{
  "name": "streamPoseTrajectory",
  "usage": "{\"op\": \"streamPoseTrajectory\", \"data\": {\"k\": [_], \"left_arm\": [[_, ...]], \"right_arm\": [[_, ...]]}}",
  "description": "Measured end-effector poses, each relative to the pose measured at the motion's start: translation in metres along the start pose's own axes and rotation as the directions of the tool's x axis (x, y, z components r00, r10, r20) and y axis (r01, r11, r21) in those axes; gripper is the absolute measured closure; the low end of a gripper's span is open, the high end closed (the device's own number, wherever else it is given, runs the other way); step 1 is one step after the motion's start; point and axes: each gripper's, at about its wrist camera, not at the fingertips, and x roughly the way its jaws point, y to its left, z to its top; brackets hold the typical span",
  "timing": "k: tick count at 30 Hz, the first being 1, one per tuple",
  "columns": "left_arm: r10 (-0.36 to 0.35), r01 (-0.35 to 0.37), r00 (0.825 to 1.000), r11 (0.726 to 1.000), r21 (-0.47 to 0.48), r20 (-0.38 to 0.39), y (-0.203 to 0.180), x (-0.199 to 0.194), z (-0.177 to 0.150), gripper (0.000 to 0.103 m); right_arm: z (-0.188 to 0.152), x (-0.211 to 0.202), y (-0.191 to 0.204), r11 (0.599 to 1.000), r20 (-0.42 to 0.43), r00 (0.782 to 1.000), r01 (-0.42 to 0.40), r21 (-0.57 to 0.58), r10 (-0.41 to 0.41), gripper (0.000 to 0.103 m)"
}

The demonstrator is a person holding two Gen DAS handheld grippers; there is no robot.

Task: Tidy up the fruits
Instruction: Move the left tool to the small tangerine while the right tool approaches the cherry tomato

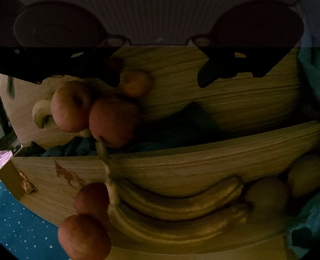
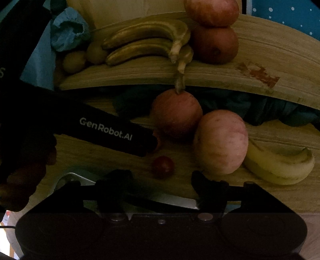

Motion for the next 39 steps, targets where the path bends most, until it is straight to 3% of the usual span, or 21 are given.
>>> {"op": "streamPoseTrajectory", "data": {"k": [9,22,28,32,39], "left_arm": [[-0.035,0.035,0.999,0.999,0.028,-0.012,-0.006,0.005,0.006,0.04],[-0.062,0.063,0.998,0.997,0.055,-0.017,-0.026,0.02,0.01,0.064],[-0.059,0.059,0.998,0.996,0.064,-0.015,-0.029,0.02,0.011,0.068],[-0.054,0.055,0.998,0.996,0.064,-0.014,-0.028,0.021,0.01,0.069],[-0.034,0.034,0.999,0.998,0.045,-0.007,-0.022,0.014,0.004,0.069]], "right_arm": [[0.002,0.005,0.003,1.0,0.006,1.0,0.024,-0.015,-0.024,0.052],[0.005,0.008,0.005,0.998,0.025,0.999,0.033,-0.047,-0.032,0.061],[0.002,0.008,0.007,0.997,0.037,0.999,0.039,-0.059,-0.037,0.066],[0.0,0.006,0.007,0.997,0.04,0.999,0.038,-0.066,-0.036,0.076],[-0.002,0.004,0.009,0.996,0.04,0.999,0.022,-0.083,-0.019,0.076]]}}
